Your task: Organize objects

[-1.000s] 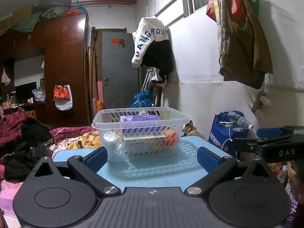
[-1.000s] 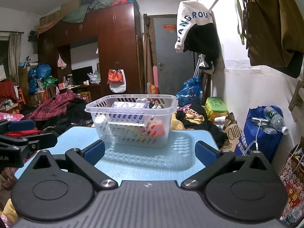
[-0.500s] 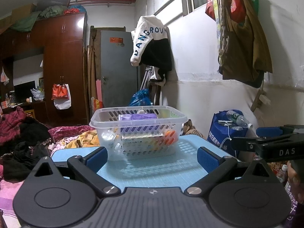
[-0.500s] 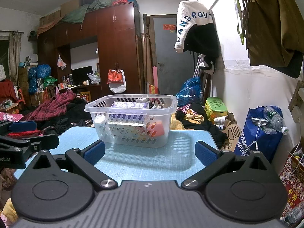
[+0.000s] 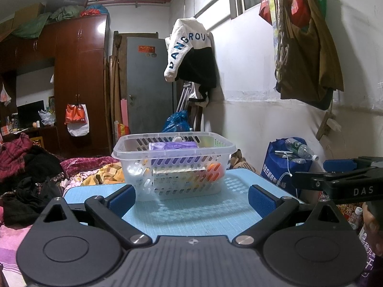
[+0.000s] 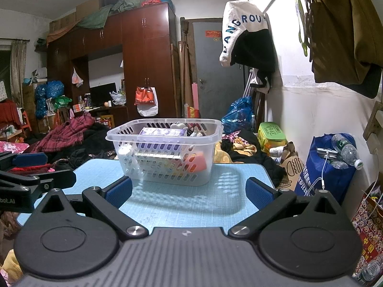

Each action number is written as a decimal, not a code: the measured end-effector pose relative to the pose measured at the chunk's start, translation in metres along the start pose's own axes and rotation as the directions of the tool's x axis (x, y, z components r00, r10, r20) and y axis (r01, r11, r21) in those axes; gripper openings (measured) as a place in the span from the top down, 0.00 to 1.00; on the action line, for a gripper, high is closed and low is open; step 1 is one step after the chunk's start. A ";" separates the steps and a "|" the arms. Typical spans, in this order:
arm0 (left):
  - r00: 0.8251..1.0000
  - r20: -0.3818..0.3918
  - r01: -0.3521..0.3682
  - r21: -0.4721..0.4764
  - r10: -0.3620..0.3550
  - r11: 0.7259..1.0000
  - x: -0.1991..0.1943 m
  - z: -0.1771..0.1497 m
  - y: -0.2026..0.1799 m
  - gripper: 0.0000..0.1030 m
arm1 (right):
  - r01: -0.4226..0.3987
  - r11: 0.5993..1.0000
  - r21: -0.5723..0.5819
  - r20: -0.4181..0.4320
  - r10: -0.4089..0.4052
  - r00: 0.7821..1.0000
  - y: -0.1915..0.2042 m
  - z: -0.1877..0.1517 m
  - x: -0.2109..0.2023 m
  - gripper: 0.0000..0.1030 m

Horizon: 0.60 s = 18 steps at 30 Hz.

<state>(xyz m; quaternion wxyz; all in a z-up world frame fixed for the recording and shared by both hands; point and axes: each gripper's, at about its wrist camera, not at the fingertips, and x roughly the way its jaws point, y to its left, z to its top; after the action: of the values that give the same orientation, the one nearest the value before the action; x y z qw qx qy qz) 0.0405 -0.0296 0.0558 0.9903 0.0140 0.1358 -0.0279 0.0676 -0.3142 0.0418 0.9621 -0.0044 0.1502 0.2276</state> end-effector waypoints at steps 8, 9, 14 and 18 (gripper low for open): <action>1.000 0.000 0.000 -0.001 0.000 1.000 0.000 0.000 0.000 0.02 | 0.000 1.000 -0.001 -0.001 0.000 1.000 0.000 -0.001 0.000 0.00; 1.000 0.000 0.000 -0.002 0.000 1.000 0.000 0.000 0.000 0.02 | 0.000 1.000 -0.001 -0.001 0.000 1.000 0.000 -0.001 0.000 0.00; 1.000 0.002 0.003 0.005 -0.003 1.000 0.001 -0.001 0.000 0.02 | 0.000 1.000 -0.001 -0.002 0.000 1.000 0.000 -0.001 0.000 0.00; 1.000 0.008 0.013 -0.002 -0.013 1.000 0.003 -0.001 -0.001 0.02 | 0.000 1.000 -0.002 -0.003 0.000 1.000 0.000 -0.001 0.000 0.00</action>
<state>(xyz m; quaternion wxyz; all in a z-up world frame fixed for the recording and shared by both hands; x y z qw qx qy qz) 0.0426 -0.0307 0.0537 0.9906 0.0119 0.1319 -0.0345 0.0679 -0.3146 0.0405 0.9619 -0.0057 0.1513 0.2278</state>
